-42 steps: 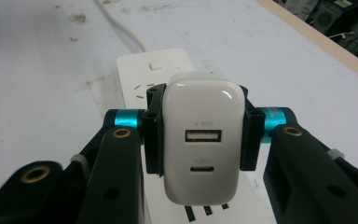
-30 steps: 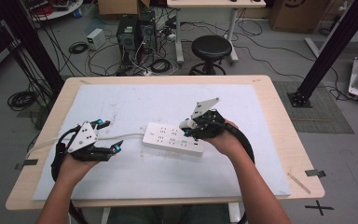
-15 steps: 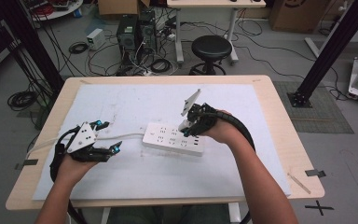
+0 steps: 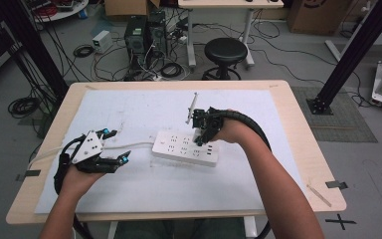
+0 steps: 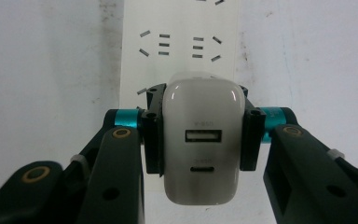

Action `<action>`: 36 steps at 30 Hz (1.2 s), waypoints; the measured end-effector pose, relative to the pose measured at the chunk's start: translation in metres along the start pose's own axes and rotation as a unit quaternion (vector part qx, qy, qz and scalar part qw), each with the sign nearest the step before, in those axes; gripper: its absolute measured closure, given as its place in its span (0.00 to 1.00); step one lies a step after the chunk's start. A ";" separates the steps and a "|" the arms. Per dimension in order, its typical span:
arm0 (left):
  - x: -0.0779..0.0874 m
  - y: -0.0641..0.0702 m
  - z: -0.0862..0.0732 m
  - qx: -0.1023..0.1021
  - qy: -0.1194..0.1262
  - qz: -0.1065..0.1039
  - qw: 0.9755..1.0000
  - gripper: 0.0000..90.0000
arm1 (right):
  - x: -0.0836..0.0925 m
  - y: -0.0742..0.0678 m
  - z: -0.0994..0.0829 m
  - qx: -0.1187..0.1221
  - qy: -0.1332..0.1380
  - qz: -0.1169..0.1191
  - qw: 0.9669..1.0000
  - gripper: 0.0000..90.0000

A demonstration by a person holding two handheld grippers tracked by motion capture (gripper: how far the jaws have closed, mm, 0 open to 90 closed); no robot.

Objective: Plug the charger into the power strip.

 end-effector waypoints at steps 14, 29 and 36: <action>0.006 0.002 -0.001 -0.001 0.004 0.006 1.000 0.24 | -0.013 0.008 0.009 -0.005 -0.029 0.021 0.999 0.70; 0.004 0.004 0.000 0.000 0.010 0.004 1.000 0.24 | -0.034 0.011 0.014 -0.009 -0.057 0.027 0.998 0.70; 0.001 0.005 0.000 -0.001 0.005 0.004 1.000 0.24 | -0.035 0.012 0.011 -0.013 -0.052 0.032 0.998 0.71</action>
Point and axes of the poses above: each handheld gripper's, and its own axes: x roughly backward along the jaws, z roughly out of its top, y roughly to its right, the point moved 1 cm from there along -x, roughly forward along the jaws, and after that the axes turned 2 degrees about -x, right-handed, at the moved point
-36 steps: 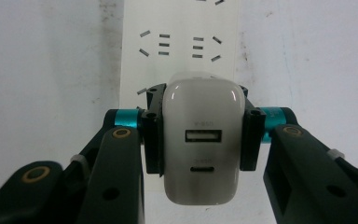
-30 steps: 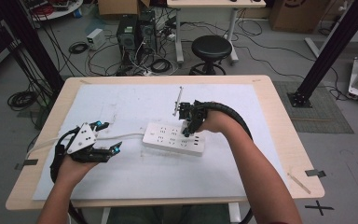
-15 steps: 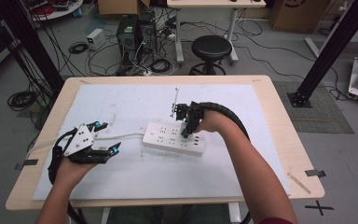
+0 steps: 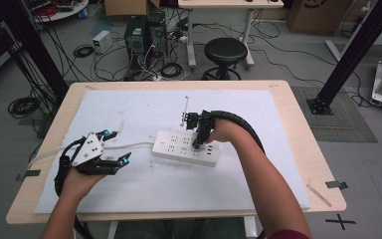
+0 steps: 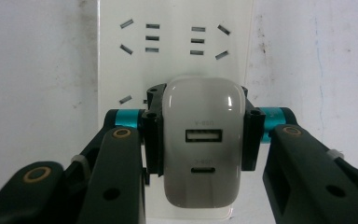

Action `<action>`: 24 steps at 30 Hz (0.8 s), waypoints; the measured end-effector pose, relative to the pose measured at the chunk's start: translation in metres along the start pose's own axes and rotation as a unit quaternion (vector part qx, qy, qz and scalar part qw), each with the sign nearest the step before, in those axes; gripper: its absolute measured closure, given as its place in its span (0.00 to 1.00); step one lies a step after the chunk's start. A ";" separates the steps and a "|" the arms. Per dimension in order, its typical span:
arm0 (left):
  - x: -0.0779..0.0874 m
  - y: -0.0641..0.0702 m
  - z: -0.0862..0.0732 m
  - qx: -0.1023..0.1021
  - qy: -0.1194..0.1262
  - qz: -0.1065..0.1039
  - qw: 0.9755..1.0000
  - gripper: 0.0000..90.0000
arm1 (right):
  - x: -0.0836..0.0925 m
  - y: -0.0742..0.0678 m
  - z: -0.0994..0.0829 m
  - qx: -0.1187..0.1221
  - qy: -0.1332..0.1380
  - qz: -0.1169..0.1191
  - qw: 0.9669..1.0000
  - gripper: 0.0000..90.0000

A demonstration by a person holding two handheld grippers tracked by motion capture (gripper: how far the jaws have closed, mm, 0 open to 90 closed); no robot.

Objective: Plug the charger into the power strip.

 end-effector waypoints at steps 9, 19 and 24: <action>0.002 -0.003 0.003 -0.005 -0.004 -0.002 1.000 0.24 | -0.003 -0.002 -0.003 -0.011 0.015 -0.006 1.000 0.70; 0.000 -0.010 0.003 0.003 -0.005 -0.002 1.000 0.24 | 0.019 -0.002 -0.019 -0.071 0.115 -0.027 0.990 0.37; -0.001 -0.014 0.008 0.001 -0.004 -0.007 1.000 0.24 | 0.036 -0.009 -0.040 -0.110 0.195 -0.028 0.974 0.32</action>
Point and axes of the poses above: each handheld gripper's, and its own axes: x roughly backward along the jaws, z roughly out of its top, y roughly to its right, the point moved 1 cm from there along -x, roughly forward along the jaws, and after that the axes turned 2 degrees about -x, right-handed, at the moved point
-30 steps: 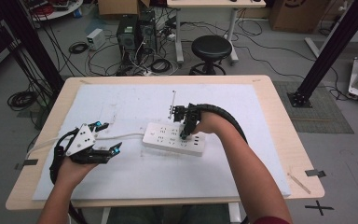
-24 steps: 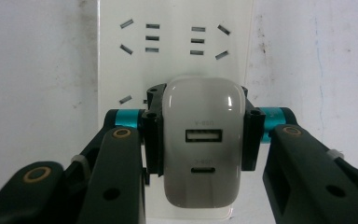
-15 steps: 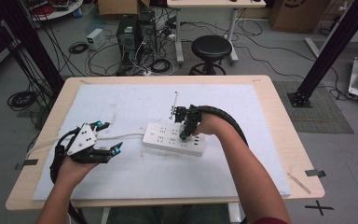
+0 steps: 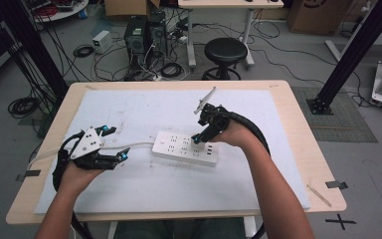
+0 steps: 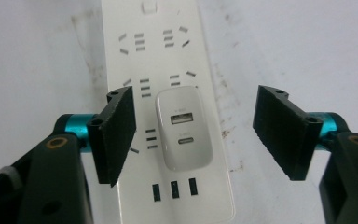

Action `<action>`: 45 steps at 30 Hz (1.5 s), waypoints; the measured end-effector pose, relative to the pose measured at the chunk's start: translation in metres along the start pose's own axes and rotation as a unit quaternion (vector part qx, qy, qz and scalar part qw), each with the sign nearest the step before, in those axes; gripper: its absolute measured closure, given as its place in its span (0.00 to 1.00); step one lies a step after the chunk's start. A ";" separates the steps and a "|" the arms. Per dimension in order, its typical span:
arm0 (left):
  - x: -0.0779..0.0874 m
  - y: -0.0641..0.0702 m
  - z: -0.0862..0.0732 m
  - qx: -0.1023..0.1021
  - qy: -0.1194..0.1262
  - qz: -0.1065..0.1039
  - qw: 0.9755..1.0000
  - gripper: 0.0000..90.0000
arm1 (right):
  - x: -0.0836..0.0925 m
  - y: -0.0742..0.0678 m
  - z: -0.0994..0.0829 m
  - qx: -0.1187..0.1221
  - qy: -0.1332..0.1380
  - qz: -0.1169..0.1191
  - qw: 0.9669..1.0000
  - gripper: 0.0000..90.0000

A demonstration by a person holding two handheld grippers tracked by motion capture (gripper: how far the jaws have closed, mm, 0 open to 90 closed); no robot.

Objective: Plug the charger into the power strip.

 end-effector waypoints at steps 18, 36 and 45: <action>0.003 -0.011 0.002 0.019 0.030 -0.024 0.999 0.24 | 0.045 -0.025 -0.063 -0.068 0.170 -0.028 0.983 0.22; -0.001 -0.018 -0.009 0.047 0.033 -0.044 0.997 0.23 | 0.046 -0.030 -0.126 -0.124 0.238 -0.047 0.962 0.22; 0.001 -0.018 -0.012 0.051 0.031 -0.043 0.997 0.23 | 0.048 -0.029 -0.120 -0.119 0.240 -0.048 0.962 0.22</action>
Point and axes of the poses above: each handheld gripper's, and its own axes: x roughly backward along the jaws, z roughly out of its top, y roughly to its right, the point moved 1 cm from there along -x, roughly forward along the jaws, and after that the axes turned 2 degrees about -x, right-handed, at the moved point
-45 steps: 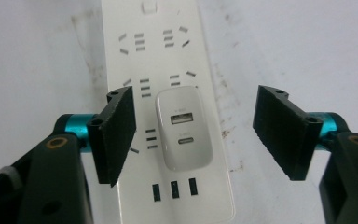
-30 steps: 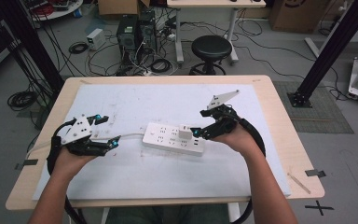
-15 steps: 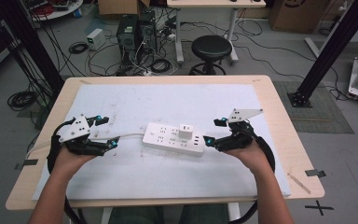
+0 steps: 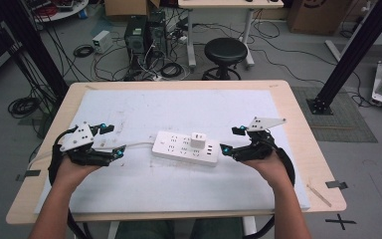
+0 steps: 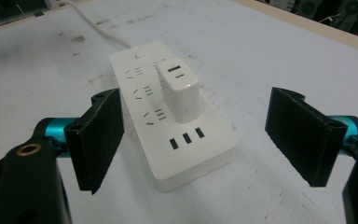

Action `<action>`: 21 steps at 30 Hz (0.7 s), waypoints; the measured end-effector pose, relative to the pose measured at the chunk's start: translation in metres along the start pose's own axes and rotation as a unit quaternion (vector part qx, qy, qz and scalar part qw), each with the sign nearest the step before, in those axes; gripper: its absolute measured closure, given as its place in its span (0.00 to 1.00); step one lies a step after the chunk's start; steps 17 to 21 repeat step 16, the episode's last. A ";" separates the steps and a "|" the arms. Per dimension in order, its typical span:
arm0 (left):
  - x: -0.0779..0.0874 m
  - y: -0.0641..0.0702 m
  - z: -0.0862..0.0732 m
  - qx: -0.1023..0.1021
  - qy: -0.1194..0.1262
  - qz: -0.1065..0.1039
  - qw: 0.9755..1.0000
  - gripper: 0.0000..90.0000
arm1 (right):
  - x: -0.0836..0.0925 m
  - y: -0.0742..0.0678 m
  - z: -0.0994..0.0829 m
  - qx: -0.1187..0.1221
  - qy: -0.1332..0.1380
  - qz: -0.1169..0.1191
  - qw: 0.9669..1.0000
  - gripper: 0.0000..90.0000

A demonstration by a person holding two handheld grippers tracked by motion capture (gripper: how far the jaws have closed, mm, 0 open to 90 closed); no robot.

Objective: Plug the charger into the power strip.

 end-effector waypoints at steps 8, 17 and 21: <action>-0.002 -0.001 -0.002 0.001 -0.007 -0.003 1.000 0.23 | 0.002 0.002 -0.001 -0.003 0.005 -0.009 1.000 0.22; -0.006 -0.003 -0.001 0.003 -0.012 0.000 1.000 0.23 | 0.002 0.002 -0.001 -0.004 0.001 -0.006 1.000 0.22; -0.006 -0.003 -0.001 0.003 -0.012 0.000 1.000 0.23 | 0.002 0.002 -0.001 -0.004 0.001 -0.006 1.000 0.22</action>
Point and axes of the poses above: each handheld gripper's, and its own axes: x roughly backward along the jaws, z roughly out of its top, y roughly to its right, the point moved 1 cm from there along -x, roughly forward along the jaws, and after that the axes turned 2 degrees about -x, right-handed, at the moved point
